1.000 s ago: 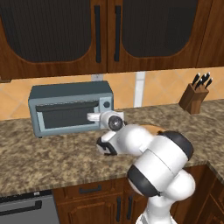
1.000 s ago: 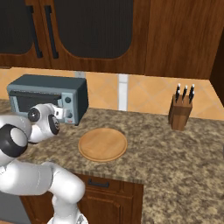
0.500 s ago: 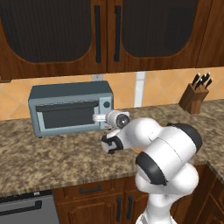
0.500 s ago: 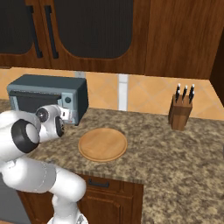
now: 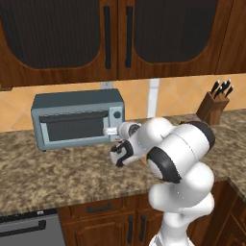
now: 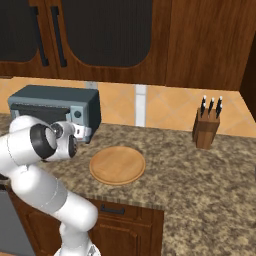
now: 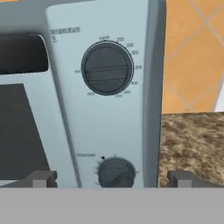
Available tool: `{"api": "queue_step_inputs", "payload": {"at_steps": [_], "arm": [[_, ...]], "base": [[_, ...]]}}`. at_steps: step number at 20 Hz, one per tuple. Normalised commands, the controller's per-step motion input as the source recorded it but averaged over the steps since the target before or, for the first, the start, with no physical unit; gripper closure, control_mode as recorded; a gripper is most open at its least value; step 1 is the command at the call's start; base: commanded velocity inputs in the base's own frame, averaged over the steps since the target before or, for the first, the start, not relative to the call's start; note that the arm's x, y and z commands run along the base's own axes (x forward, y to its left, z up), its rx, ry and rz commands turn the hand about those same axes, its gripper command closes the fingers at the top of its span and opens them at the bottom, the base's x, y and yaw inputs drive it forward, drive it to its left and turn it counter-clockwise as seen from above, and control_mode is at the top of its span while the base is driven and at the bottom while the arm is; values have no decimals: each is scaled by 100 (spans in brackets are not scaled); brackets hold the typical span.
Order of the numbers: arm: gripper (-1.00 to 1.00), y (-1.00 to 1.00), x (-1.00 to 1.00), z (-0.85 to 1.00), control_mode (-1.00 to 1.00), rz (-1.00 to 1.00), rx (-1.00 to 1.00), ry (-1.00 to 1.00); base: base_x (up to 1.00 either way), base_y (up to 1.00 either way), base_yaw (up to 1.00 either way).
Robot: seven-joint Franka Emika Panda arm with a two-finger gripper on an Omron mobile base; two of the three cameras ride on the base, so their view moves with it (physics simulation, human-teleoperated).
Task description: Pick up the kebab skewer and baguette bread, and place them inside the toaster oven. Close the toaster oven door and start by setting the timer.
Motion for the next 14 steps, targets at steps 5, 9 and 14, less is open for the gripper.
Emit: {"api": "queue_step_inputs", "payload": {"at_steps": [5,9,14], "arm": [[-100,1,33,-21,-100,1,0,0],[-100,0,1,-10,-100,1,0,0],[-100,1,0,-3,-100,0,0,0]], "base": [[0,0,0],[0,0,0],[0,0,0]]}}
